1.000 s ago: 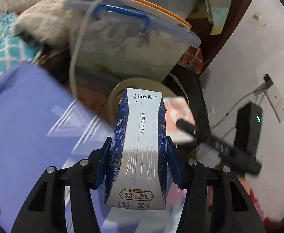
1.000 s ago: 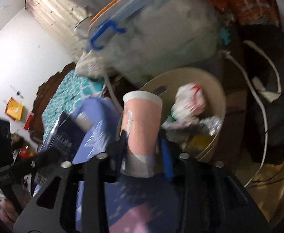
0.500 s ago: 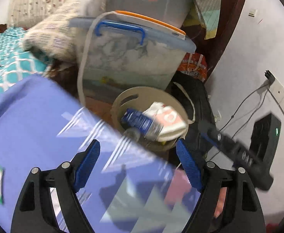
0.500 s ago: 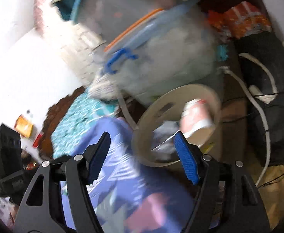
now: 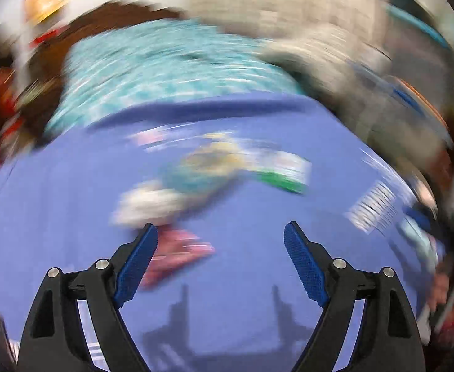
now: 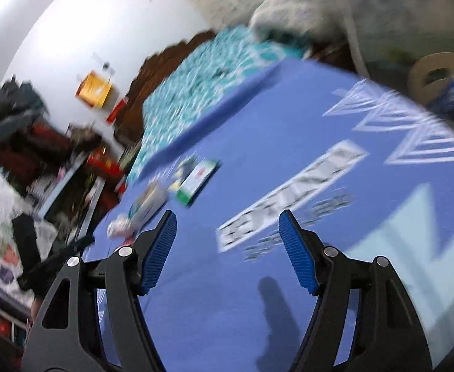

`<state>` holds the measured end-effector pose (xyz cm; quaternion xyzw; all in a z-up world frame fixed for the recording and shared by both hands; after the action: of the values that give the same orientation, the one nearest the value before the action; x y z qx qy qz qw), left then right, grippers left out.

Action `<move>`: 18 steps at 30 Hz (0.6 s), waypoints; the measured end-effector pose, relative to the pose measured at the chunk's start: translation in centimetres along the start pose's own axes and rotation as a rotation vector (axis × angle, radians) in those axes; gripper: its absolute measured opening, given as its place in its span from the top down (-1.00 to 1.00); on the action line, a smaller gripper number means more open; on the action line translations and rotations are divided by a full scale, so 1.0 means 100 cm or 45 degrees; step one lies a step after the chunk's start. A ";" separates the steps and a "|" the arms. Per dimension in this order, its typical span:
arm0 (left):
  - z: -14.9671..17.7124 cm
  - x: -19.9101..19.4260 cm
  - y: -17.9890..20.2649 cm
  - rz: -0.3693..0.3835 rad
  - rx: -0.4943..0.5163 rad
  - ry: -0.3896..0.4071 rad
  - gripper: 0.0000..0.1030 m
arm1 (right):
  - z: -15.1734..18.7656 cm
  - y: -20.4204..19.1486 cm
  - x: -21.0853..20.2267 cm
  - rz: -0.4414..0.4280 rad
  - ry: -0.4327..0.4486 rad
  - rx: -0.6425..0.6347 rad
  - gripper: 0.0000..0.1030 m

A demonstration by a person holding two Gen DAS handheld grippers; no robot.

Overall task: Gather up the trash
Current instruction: 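Grasp the crumpled white tissue with the left tool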

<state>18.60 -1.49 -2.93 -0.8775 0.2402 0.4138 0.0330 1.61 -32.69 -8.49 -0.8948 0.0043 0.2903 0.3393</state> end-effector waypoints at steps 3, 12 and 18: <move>-0.013 0.015 -0.052 0.029 -0.182 -0.028 -0.58 | 0.002 -0.025 0.035 -0.036 -0.086 -0.036 -0.36; -0.024 0.076 -0.072 0.234 -0.252 -0.104 0.31 | -0.030 -0.125 0.159 -0.118 -0.284 -0.207 -0.36; -0.022 0.077 -0.070 0.267 -0.278 -0.117 0.31 | -0.095 -0.145 0.262 0.117 -0.299 -0.400 -0.36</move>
<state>27.49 1.05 -8.17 -0.8261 0.2821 0.4785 -0.0950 31.27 -22.33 -7.73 -0.8956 -0.0400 0.4048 0.1800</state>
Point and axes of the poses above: each gripper's, at about its wrist camera, not at the fingertips, and x roughly the way its jaws point, y to its right, z to its underside, the point moved 1 cm from there along x, roughly the way its jaws point, and after that the axes turned 3 degrees about -x, right-handed, at the moved point
